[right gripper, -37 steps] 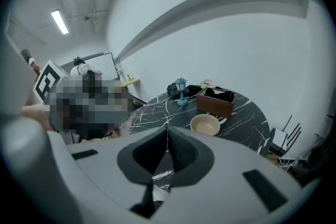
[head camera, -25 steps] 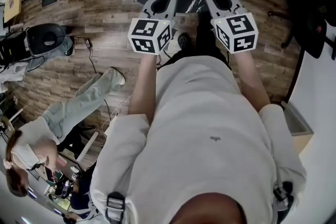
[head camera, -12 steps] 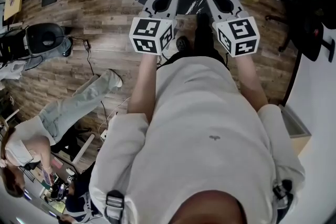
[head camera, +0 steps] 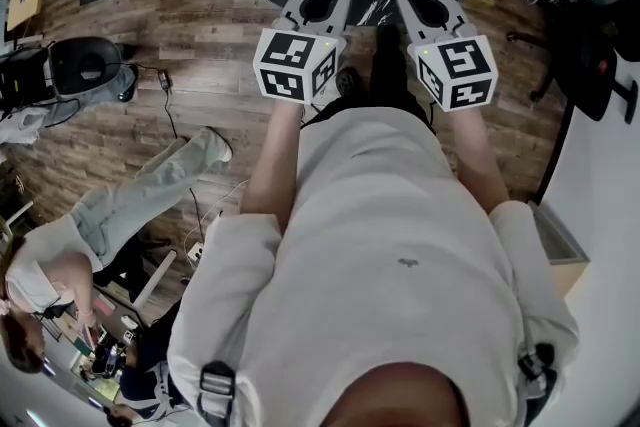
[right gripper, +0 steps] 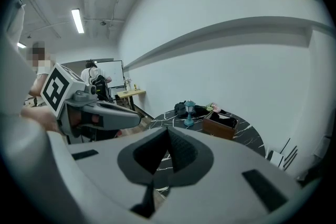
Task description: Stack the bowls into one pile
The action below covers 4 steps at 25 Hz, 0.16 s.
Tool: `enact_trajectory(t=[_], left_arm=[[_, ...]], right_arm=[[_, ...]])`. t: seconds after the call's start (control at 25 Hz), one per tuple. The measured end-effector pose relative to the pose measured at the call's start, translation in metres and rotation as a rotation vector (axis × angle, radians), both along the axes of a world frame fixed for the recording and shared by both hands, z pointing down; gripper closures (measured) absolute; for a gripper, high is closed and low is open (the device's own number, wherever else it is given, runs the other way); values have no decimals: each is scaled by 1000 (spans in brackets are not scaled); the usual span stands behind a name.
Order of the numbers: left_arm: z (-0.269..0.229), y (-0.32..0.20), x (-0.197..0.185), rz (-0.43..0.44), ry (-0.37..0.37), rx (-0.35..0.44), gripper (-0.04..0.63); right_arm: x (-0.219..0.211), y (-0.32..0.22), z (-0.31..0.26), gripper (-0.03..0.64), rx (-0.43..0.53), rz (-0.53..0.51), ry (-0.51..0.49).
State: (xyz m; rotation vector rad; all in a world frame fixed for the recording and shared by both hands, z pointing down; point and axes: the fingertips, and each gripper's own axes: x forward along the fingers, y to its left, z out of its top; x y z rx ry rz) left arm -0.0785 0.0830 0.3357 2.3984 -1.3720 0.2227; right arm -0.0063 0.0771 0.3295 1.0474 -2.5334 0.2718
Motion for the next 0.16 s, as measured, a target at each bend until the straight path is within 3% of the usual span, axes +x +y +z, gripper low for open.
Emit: enact_trajectory(t=[0.16], left_arm=[[4, 0, -1, -4, -1, -2, 591]], right_arm=[[-1, -1, 1, 614, 5, -5, 3]])
